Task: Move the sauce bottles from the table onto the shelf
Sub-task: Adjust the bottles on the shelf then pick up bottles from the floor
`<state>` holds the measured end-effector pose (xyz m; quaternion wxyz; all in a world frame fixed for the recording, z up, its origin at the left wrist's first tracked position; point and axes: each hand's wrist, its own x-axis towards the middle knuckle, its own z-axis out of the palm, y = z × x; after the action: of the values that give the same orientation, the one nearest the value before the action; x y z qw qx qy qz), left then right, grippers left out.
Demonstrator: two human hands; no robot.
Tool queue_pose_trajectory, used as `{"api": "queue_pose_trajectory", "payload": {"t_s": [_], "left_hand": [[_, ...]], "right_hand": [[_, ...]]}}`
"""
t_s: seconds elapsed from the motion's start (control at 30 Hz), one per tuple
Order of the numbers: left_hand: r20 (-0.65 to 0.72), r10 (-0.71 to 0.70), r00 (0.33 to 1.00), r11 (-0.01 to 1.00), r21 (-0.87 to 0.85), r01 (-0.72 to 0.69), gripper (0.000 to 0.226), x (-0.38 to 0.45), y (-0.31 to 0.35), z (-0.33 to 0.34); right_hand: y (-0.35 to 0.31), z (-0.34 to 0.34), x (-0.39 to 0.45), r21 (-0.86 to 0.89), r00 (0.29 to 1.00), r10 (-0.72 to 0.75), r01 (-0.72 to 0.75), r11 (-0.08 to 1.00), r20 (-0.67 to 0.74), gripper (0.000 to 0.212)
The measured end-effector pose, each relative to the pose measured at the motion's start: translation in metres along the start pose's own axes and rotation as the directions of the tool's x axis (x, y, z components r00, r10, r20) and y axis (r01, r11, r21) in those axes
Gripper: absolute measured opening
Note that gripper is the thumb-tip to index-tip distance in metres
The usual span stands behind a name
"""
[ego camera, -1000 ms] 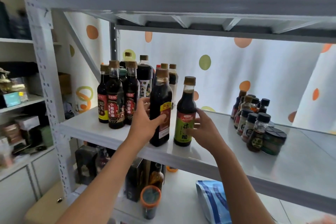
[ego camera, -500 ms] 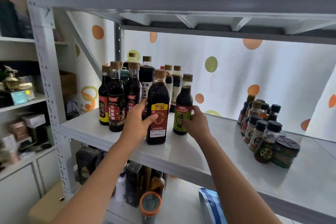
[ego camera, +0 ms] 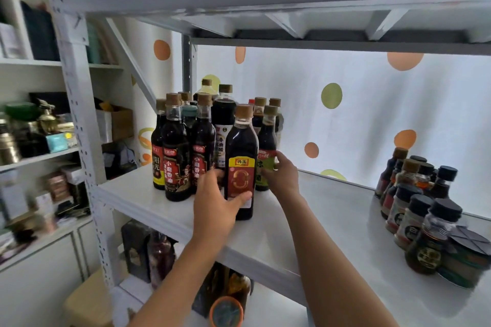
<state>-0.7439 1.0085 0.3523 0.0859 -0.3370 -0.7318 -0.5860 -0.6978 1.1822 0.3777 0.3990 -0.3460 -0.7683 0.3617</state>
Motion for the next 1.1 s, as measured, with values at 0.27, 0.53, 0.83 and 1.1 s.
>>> {"api": "queue_pose_trajectory", "payload": {"t_s": [0.27, 0.53, 0.83, 1.1], "left_hand": [[-0.019, -0.010, 1.000, 0.999, 0.049, 0.011, 0.059, 0.006, -0.005, 0.017], [0.064, 0.014, 0.998, 0.998, 0.061, -0.018, 0.050, 0.033, -0.006, 0.033], [0.081, 0.022, 0.996, 0.996, 0.089, -0.029, 0.052, 0.054, -0.008, 0.052], [0.057, 0.080, 0.995, 0.992, 0.096, -0.085, 0.057, 0.051, -0.017, 0.058]], "right_hand": [[0.017, 0.018, 0.009, 0.037, 0.999, -0.035, 0.034, 0.999, 0.008, 0.038], [0.024, 0.025, 0.013, 0.090, 1.000, -0.011, 0.013, 0.996, -0.028, 0.018], [0.025, 0.023, 0.012, 0.127, 0.998, 0.046, -0.041, 0.991, -0.035, 0.017], [0.024, 0.023, 0.009, 0.101, 1.000, 0.021, -0.019, 0.995, -0.018, 0.012]]}}
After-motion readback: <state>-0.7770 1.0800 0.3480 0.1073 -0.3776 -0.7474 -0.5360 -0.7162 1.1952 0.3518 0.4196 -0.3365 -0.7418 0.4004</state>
